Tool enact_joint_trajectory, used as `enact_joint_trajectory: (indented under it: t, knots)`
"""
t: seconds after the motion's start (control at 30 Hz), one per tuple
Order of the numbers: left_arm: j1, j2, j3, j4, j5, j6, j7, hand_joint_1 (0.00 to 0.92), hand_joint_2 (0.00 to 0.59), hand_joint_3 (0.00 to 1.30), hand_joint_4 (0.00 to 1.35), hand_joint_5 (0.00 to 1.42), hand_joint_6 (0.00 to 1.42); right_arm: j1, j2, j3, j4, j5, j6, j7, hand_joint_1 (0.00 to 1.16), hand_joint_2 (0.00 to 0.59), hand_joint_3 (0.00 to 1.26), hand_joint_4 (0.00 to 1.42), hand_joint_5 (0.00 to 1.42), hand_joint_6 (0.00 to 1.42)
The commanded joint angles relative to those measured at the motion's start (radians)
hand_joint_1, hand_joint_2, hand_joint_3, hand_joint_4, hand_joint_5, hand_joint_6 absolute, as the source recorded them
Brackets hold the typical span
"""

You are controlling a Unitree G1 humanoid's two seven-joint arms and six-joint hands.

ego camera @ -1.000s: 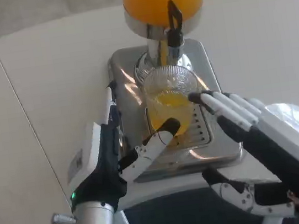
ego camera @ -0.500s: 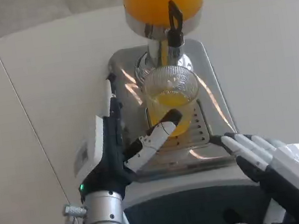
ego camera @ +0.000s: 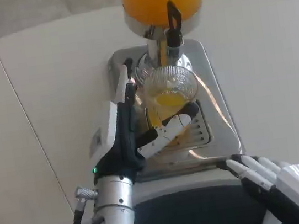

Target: Grasp the cup under the faucet to collect the drink, then remove the cup.

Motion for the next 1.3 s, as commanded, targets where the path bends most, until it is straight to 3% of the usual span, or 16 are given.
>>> enact_joint_trajectory:
  t: [0.03, 0.23, 0.73, 1.3]
  knots:
    - [-0.007, 0.018, -0.005, 0.029, 0.003, -0.024, -0.003, 0.419, 0.067, 0.00, 0.00, 0.15, 0.38, 0.000, 0.018, -0.010, -0.015, -0.011, -0.006, 0.031, 0.62, 0.477, 0.07, 0.00, 0.00, 0.00]
    - [-0.017, 0.000, -0.021, 0.043, 0.055, 0.022, 0.052, 0.496, 0.087, 0.00, 0.00, 0.20, 0.40, -0.038, 0.024, -0.004, -0.007, -0.013, 0.011, 0.074, 0.69, 0.454, 0.08, 0.00, 0.00, 0.00]
    - [-0.084, -0.065, -0.041, 0.136, 0.042, 0.028, 0.101, 0.495, 0.086, 0.00, 0.00, 0.22, 0.43, -0.052, 0.051, 0.005, -0.001, -0.044, 0.029, 0.109, 0.71, 0.452, 0.09, 0.00, 0.00, 0.00]
    - [-0.159, -0.079, -0.084, 0.219, 0.104, 0.083, 0.176, 0.459, 0.076, 0.00, 0.00, 0.23, 0.45, -0.087, 0.052, -0.012, 0.019, -0.032, 0.063, 0.126, 0.74, 0.448, 0.10, 0.00, 0.00, 0.00]
